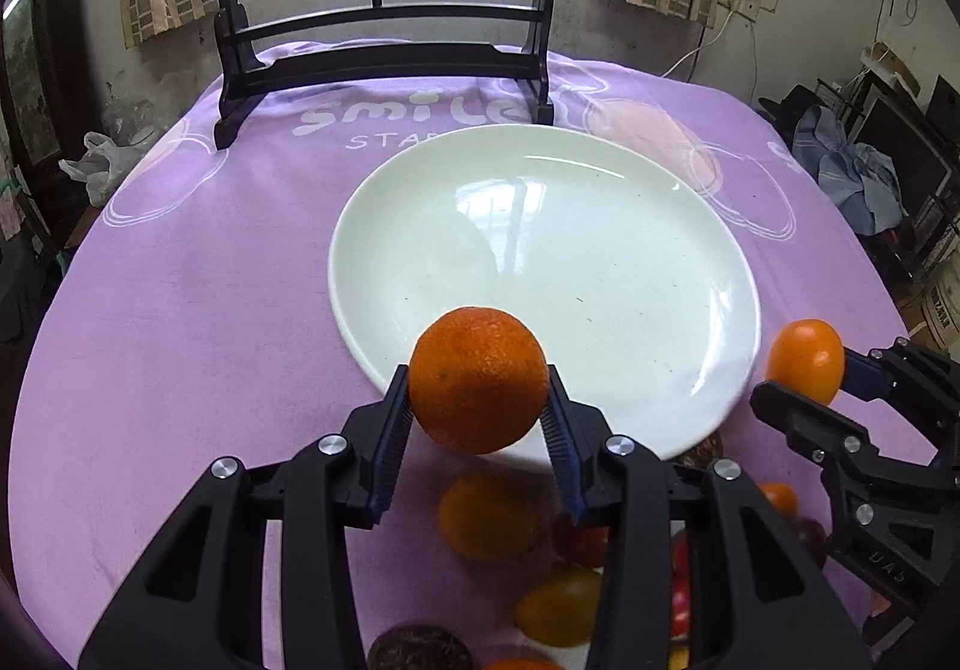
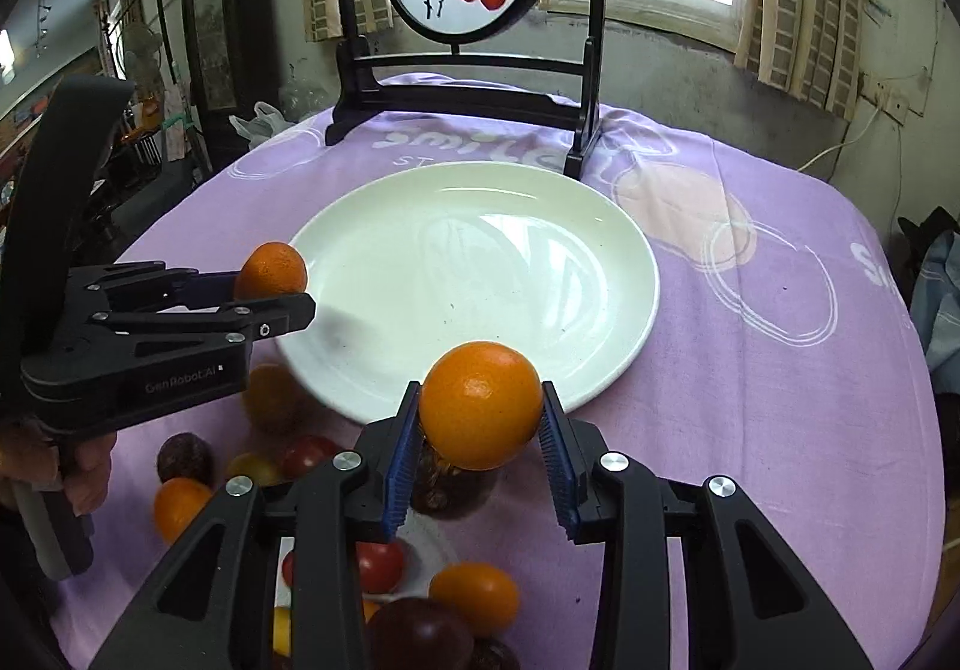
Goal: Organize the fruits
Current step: 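Carry both oranges over the white plate and open both grippers to drop them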
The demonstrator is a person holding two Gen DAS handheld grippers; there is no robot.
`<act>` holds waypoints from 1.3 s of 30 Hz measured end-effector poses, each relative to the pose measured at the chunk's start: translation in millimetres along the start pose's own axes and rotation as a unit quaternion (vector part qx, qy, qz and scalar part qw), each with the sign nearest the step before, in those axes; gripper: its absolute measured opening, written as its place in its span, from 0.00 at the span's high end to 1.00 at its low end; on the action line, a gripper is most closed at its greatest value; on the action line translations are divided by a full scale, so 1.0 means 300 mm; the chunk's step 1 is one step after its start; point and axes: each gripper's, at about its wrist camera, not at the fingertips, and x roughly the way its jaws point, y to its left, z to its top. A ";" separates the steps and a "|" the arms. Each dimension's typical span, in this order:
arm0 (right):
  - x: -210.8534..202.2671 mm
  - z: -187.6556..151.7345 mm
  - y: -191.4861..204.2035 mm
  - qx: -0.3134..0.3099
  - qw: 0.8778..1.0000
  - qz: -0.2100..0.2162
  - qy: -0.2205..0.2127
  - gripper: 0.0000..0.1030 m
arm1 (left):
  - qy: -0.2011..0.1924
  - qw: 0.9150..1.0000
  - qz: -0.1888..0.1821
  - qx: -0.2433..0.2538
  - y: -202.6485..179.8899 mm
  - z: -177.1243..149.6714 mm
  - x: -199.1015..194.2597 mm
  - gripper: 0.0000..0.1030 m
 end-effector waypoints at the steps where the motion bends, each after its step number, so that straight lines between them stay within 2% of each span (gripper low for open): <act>1: 0.023 0.009 -0.005 0.001 1.000 -0.002 0.004 0.63 | 0.004 1.000 -0.001 -0.002 0.001 0.011 0.018 0.60; 6: 0.105 0.033 -0.008 -0.002 1.000 0.001 0.025 0.62 | 0.021 1.000 0.006 -0.011 0.008 0.043 0.105 0.59; 7: 0.113 0.036 -0.009 -0.002 1.000 -0.001 0.026 0.53 | 0.023 1.000 0.006 -0.014 0.010 0.045 0.114 0.57; 9: 0.109 0.035 -0.016 0.004 1.000 -0.002 0.022 0.47 | 0.014 1.000 0.011 -0.011 0.004 0.041 0.101 0.49; 14: 0.050 0.005 -0.038 0.018 1.000 0.007 0.014 0.47 | -0.013 1.000 0.010 0.006 -0.024 0.016 0.003 0.41; 15: 0.027 -0.011 -0.042 0.021 1.000 0.010 0.012 0.47 | -0.019 1.000 0.010 0.006 -0.025 0.007 -0.024 0.36; 20: -0.073 -0.098 -0.060 0.034 0.999 0.015 0.001 0.47 | -0.049 0.999 0.010 0.011 -0.030 -0.065 -0.141 0.30; 25: -0.155 -0.201 -0.059 0.039 0.999 0.016 -0.005 0.45 | -0.060 0.998 0.013 0.009 -0.027 -0.188 -0.216 0.21; 29: -0.219 -0.278 -0.064 0.042 0.999 0.005 -0.020 0.37 | -0.051 0.999 0.005 -0.007 -0.006 -0.280 -0.233 0.14; 33: -0.261 -0.331 -0.077 0.052 0.998 0.013 -0.016 0.37 | -0.041 0.999 -0.010 -0.029 0.021 -0.341 -0.230 0.11; 39: -0.323 -0.392 -0.079 0.054 0.998 0.026 -0.022 0.36 | -0.047 0.998 0.000 -0.039 0.047 -0.366 -0.215 0.10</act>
